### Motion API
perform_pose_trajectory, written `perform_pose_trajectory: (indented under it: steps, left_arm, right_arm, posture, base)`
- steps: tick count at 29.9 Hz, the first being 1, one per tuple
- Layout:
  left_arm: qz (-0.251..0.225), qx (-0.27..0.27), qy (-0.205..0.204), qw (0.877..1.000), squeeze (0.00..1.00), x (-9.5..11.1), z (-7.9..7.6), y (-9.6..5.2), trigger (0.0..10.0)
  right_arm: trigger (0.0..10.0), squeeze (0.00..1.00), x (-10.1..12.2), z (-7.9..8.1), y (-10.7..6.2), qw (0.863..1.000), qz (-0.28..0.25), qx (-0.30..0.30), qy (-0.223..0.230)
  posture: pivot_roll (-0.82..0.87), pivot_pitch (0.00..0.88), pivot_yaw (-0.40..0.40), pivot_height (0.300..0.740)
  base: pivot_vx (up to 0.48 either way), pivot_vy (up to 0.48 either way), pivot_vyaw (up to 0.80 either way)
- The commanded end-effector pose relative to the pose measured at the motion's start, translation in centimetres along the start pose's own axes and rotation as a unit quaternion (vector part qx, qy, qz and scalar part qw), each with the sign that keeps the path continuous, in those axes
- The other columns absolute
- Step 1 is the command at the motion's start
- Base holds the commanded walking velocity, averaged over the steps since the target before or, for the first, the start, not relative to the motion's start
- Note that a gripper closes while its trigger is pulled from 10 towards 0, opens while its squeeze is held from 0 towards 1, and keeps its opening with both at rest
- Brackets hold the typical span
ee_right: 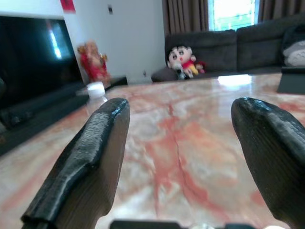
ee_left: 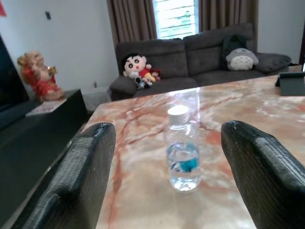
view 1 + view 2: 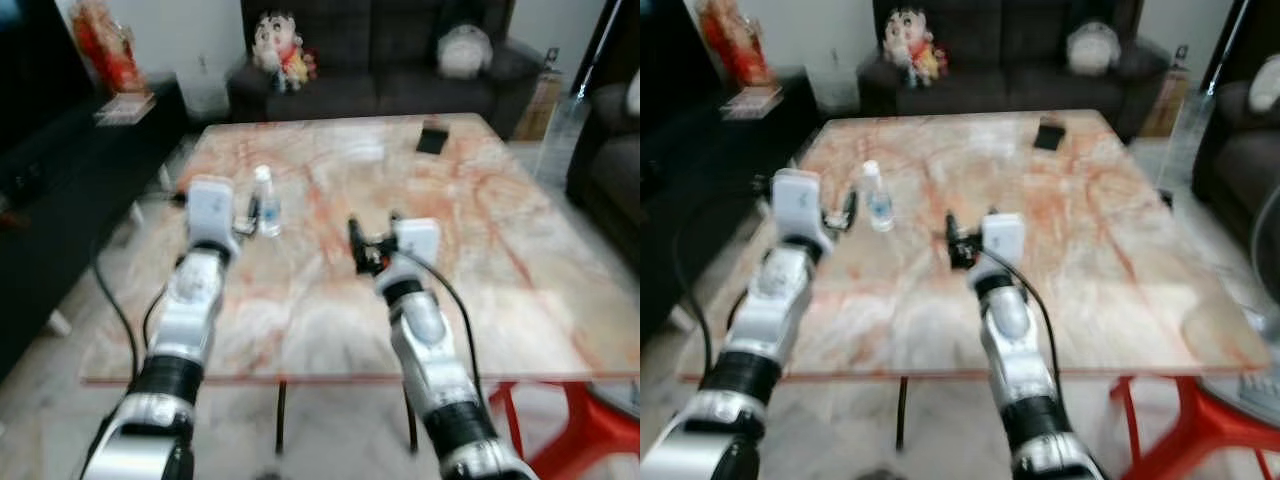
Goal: Picking trash to rubbish bin
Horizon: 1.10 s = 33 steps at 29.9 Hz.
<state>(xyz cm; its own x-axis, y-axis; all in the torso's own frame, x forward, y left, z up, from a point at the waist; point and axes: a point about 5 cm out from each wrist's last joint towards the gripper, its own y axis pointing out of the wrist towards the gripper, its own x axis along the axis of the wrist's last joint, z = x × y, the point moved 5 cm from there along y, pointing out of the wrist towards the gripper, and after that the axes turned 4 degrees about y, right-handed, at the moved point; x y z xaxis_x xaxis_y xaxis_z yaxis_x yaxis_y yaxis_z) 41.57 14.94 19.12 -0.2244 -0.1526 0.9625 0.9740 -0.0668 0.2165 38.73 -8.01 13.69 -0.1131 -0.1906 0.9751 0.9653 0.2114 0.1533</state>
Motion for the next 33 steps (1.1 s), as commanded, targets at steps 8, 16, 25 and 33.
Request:
perform_pose_trajectory:
  steps: [8, 16, 25, 33]
  left_arm:
    - [-0.023, 0.016, -0.012, 1.000, 0.00, 1.3, 1.0, 0.2, 10.0]
    - [-0.045, 0.031, -0.010, 0.998, 0.00, 2.3, 1.6, 0.3, 10.0]
    - [-0.051, 0.033, -0.003, 0.998, 0.00, 2.6, 1.5, 0.3, 10.0]
    - [-0.057, 0.035, 0.001, 0.998, 0.00, 2.9, 1.5, 0.4, 10.0]
  right_arm:
    - [10.0, 0.00, 0.8, 0.6, 0.4, 1.000, -0.009, 0.008, 0.000]
    - [10.0, 0.00, 1.1, 0.7, 0.6, 1.000, -0.012, 0.010, -0.002]
    - [10.0, 0.00, 1.4, 0.7, 0.7, 1.000, -0.013, 0.015, -0.014]
    - [10.0, 0.00, 1.5, 0.7, 0.9, 1.000, -0.012, 0.013, -0.011]
  posture:
    - [0.08, 0.031, 0.045, 0.740]
    - [0.08, 0.049, 0.039, 0.740]
    - [0.08, 0.055, 0.035, 0.740]
    - [0.08, 0.051, 0.033, 0.740]
  base:
    - [0.000, 0.000, 0.00]
    - [0.000, 0.000, 0.00]
    - [0.250, 0.000, 0.00]
    - [0.291, 0.000, 0.00]
